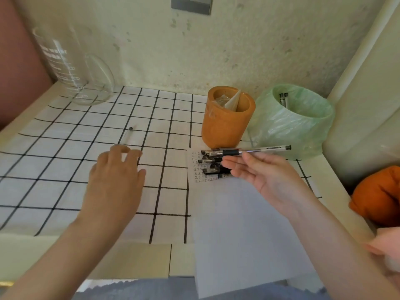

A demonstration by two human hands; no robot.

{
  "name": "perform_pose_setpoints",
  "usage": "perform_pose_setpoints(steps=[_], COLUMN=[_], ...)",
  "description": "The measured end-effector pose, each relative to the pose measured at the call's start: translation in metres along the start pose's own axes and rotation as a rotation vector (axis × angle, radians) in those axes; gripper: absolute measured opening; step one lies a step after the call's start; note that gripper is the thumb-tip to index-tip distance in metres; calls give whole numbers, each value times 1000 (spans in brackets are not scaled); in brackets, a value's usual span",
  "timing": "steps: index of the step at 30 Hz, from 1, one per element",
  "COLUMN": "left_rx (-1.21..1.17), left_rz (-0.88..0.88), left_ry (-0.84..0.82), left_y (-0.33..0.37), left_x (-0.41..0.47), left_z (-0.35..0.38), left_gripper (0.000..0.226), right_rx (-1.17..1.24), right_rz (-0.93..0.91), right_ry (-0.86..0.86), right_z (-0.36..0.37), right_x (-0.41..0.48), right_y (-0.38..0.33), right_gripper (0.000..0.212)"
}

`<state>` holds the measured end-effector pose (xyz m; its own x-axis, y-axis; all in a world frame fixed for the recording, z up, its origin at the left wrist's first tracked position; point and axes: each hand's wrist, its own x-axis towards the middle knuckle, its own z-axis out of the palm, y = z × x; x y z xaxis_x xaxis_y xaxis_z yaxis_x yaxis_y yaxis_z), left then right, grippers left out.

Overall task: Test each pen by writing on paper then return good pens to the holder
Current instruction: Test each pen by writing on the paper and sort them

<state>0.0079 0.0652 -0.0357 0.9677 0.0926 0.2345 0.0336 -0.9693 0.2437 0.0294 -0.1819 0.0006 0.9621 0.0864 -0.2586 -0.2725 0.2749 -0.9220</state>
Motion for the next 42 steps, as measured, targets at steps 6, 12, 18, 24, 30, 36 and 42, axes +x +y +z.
perform_pose_setpoints(steps=[6, 12, 18, 24, 30, 36, 42], left_rx=[151, 255, 160, -151, -785, -883, -816], left_rz=[-160, -86, -111, -19, 233, 252, 224], left_ry=[-127, -181, -128, 1, -248, -416, -461], left_y=[-18, -18, -17, -2, 42, 59, 65], left_x=[9, 7, 10, 10, 1, -10, -18], left_z=[-6, 1, -2, -11, -25, -15, -11], left_gripper=[45, 39, 28, 32, 31, 29, 15], right_rx=[-37, -49, 30, -70, -188, -282, -251], right_rz=[-28, 13, 35, -11, 18, -100, -150], right_ry=[82, 90, 66, 48, -117, -89, -72], right_z=[-6, -8, -11, -9, 9, 11, 11], right_x=[10, 12, 10, 7, -3, -7, -8], right_y=[3, 5, 5, 3, 5, 12, 15], right_gripper=[20, 26, 28, 27, 47, 39, 28])
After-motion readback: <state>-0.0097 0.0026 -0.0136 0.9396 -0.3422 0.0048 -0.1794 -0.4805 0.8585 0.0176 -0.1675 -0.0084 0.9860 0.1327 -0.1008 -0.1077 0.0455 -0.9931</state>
